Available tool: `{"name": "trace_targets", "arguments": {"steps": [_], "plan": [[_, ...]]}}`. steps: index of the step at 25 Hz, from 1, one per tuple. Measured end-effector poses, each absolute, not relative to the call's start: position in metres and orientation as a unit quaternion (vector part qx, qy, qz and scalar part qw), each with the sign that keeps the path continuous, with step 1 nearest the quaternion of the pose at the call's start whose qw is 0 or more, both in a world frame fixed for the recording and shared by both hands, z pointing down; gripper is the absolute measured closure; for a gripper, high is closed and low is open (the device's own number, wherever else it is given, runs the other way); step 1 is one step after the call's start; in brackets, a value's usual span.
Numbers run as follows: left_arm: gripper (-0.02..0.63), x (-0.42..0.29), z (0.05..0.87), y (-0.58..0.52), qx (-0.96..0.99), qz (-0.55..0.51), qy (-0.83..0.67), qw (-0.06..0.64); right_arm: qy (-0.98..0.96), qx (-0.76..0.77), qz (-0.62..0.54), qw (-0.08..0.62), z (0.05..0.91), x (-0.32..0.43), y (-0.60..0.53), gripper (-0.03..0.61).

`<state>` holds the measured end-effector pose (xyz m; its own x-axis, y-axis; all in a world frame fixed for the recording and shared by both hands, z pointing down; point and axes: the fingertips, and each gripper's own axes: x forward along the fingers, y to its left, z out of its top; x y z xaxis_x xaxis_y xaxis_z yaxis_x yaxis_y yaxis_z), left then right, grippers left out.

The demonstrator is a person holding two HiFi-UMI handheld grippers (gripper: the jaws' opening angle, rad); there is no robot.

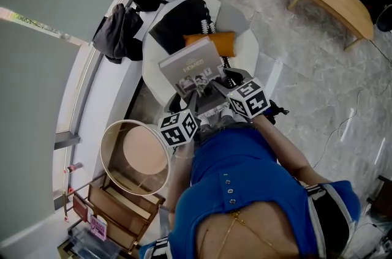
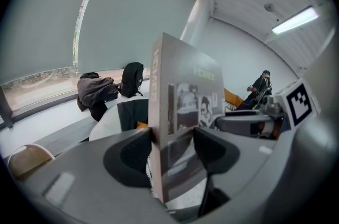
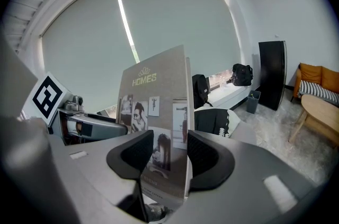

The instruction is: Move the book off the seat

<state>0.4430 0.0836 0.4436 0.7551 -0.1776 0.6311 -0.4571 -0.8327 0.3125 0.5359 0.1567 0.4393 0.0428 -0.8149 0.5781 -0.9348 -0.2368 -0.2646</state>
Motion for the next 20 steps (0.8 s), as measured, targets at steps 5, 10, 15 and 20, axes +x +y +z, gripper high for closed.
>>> {"name": "trace_targets", "arguments": {"steps": [5, 10, 15, 20], "plan": [[0.367, 0.444, 0.442, 0.089, 0.907, 0.302, -0.180, 0.230, -0.616, 0.712, 0.324, 0.092, 0.438, 0.538, 0.161, 0.382], [0.368, 0.441, 0.442, 0.095, 0.905, 0.299, -0.193, 0.232, -0.626, 0.703, 0.323, 0.094, 0.439, 0.536, 0.164, 0.382], [0.368, 0.436, 0.444, 0.100, 0.900, 0.296, -0.215, 0.237, -0.642, 0.688, 0.325, 0.097, 0.441, 0.535, 0.166, 0.382], [0.368, 0.426, 0.447, 0.100, 0.892, 0.292, -0.245, 0.245, -0.664, 0.666, 0.326, 0.099, 0.445, 0.529, 0.159, 0.382]]}}
